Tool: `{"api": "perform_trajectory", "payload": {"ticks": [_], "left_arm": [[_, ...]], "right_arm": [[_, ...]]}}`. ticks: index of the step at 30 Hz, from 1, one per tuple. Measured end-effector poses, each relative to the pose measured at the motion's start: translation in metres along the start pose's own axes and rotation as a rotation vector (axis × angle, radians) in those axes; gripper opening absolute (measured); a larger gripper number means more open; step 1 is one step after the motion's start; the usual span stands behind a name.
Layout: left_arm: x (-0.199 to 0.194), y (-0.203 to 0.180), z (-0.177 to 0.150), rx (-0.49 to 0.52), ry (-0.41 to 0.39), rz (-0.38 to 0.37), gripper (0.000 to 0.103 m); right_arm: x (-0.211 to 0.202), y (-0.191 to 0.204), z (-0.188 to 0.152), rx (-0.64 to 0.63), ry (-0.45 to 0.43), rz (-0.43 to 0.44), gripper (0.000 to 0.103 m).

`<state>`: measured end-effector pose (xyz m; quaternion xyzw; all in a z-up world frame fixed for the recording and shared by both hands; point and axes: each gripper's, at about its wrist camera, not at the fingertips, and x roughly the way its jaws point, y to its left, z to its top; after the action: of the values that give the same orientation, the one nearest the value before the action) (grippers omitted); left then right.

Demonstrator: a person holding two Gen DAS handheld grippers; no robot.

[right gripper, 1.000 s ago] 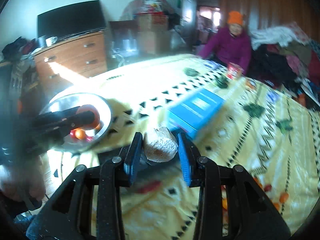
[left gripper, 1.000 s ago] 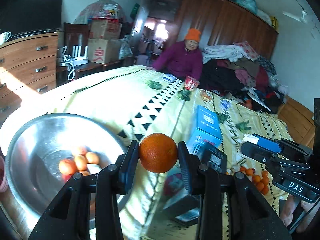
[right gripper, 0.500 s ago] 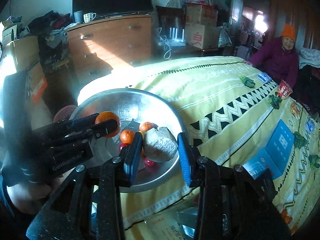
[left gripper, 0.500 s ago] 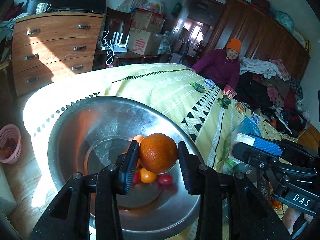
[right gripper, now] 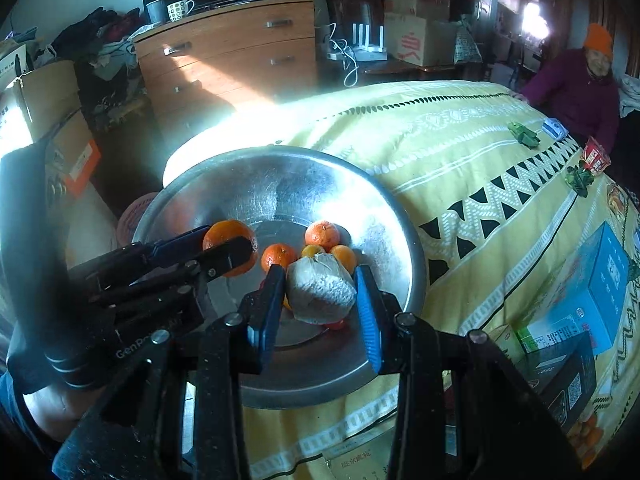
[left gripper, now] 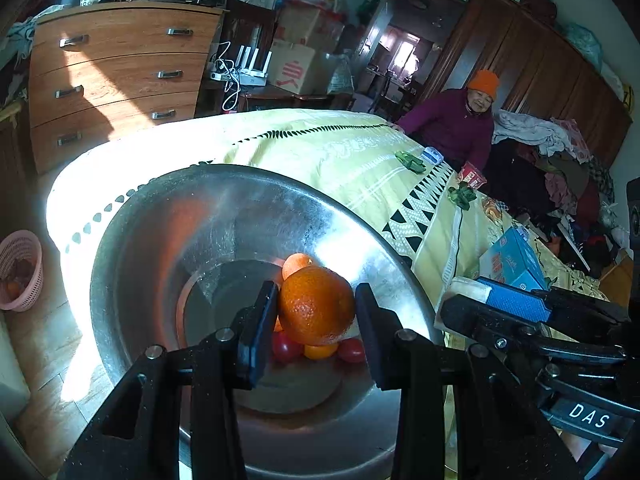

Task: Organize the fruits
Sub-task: 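Carry the orange and root to the steel bowl and open both grippers, then move both grippers back over the fruit pile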

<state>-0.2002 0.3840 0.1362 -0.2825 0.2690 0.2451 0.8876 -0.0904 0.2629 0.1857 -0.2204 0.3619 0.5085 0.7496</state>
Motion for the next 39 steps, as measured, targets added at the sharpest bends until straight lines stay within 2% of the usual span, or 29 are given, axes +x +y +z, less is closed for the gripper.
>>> {"api": "perform_trajectory", "payload": {"ticks": [15,16,18,21,23,27,29,31,39], "left_arm": [[0.009,0.008,0.001,-0.022,0.029,0.015,0.041],[0.009,0.009,0.001,-0.026,0.028,0.014,0.042],[0.007,0.009,0.002,-0.031,0.020,0.017,0.056],[0.004,0.009,0.004,-0.036,0.007,0.020,0.066],[0.002,0.008,0.004,-0.035,-0.001,0.025,0.070],[-0.001,0.007,0.005,-0.040,-0.010,0.032,0.071],[-0.004,0.005,0.005,-0.036,-0.017,0.029,0.071],[-0.008,-0.001,0.006,-0.025,-0.027,0.024,0.071],[-0.032,-0.042,0.010,0.033,-0.069,-0.029,0.072]], "right_arm": [[0.017,0.007,0.002,0.008,0.033,0.014,0.036],[0.018,0.007,0.002,0.007,0.036,0.013,0.037],[0.019,0.007,0.002,0.008,0.032,0.006,0.037],[0.018,0.005,0.003,0.018,0.028,0.006,0.037],[0.017,0.004,0.003,0.019,0.027,0.001,0.037],[0.006,0.003,0.002,0.027,0.009,-0.011,0.037],[-0.003,0.000,0.001,0.036,-0.009,-0.022,0.040],[-0.017,-0.003,0.000,0.041,-0.036,-0.045,0.052],[-0.072,-0.024,-0.006,0.055,-0.140,-0.174,0.063]]}}
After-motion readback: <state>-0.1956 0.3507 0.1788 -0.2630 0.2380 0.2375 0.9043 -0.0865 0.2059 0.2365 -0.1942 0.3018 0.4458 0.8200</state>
